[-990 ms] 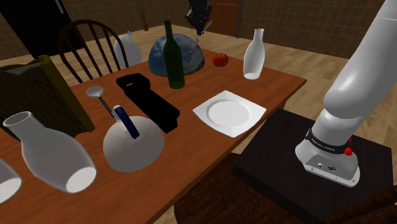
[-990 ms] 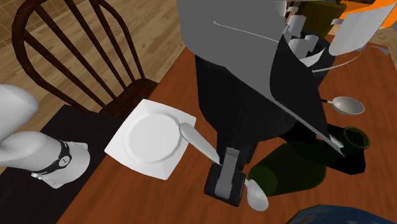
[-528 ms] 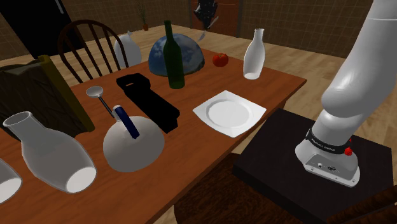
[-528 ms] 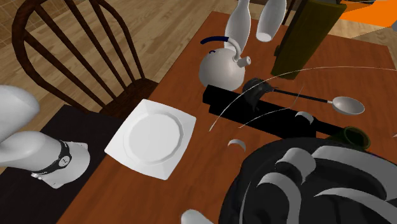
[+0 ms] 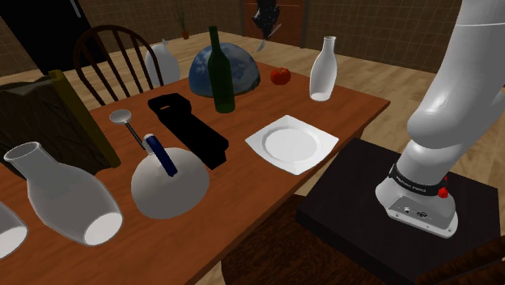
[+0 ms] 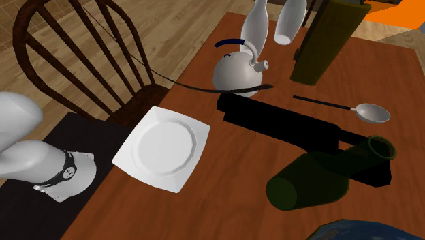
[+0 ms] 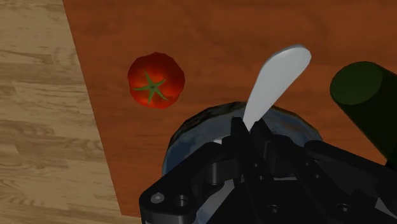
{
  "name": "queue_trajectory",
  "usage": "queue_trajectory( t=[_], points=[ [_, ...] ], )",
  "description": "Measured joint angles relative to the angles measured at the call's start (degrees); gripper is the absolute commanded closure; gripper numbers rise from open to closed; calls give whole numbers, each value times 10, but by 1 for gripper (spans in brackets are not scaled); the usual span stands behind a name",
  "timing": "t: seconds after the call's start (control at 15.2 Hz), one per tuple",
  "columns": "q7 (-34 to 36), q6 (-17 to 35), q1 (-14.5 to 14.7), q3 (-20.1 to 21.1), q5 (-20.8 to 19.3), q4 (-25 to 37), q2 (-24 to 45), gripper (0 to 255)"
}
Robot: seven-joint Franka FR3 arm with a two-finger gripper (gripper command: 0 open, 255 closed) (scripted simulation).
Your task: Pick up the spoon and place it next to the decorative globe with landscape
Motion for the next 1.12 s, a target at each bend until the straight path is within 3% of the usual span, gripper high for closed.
queue_trajectory(
  t=[1.12],
  points=[
    [20, 129, -7, -4, -6, -134, -4, 255]
  ],
)
